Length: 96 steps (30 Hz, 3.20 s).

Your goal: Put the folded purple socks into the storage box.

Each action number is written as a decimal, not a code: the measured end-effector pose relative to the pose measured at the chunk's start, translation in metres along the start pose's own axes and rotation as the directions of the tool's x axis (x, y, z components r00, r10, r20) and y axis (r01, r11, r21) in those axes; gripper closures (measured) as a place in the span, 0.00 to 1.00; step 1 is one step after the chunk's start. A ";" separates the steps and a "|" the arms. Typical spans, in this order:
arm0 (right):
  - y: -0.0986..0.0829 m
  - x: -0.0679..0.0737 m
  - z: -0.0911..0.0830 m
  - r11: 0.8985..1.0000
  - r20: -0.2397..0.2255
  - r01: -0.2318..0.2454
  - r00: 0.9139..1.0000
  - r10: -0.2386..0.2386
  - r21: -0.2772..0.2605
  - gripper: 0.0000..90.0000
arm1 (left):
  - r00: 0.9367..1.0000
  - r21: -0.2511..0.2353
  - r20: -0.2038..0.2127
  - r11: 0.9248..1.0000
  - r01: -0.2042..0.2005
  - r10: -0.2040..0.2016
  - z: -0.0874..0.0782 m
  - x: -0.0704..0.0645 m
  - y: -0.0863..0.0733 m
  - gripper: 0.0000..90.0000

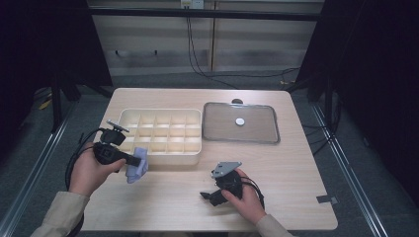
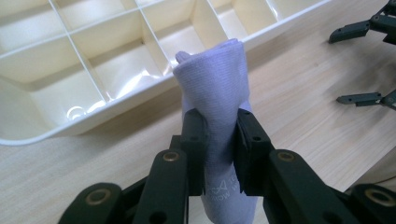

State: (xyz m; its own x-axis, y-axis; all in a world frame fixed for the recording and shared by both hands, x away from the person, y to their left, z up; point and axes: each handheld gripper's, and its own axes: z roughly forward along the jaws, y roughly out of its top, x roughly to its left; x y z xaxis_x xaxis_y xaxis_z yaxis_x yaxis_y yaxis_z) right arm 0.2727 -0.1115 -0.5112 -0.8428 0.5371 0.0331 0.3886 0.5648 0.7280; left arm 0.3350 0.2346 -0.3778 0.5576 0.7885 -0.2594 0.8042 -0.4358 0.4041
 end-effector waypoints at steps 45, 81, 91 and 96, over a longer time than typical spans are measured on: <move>0.000 0.000 0.000 1.000 0.001 0.001 1.000 -0.001 -0.003 0.15 | 0.997 -0.003 -0.081 1.000 0.020 -0.020 -0.036 0.028 0.043 0.84; 0.000 0.000 0.000 1.000 0.001 0.001 1.000 -0.001 -0.003 0.15 | 0.987 -0.012 -0.143 0.997 0.071 -0.072 -0.016 0.059 0.055 0.84; 0.000 0.000 0.000 1.000 0.001 0.001 1.000 -0.001 -0.001 0.15 | 0.985 0.008 -0.156 0.997 0.082 -0.080 -0.005 0.067 0.053 0.84; 0.000 0.000 0.000 1.000 -0.001 0.001 1.000 -0.001 -0.002 0.15 | 0.982 0.012 -0.164 0.995 0.099 -0.096 0.001 0.071 0.052 0.84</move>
State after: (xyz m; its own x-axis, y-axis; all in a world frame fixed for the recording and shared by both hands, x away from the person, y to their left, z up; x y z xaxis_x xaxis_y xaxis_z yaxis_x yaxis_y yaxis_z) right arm 0.2727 -0.1113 -0.5111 -0.8434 0.5362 0.0329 0.3869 0.5638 0.7297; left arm 0.4166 0.2675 -0.3764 0.4370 0.8869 -0.1499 0.8577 -0.3607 0.3663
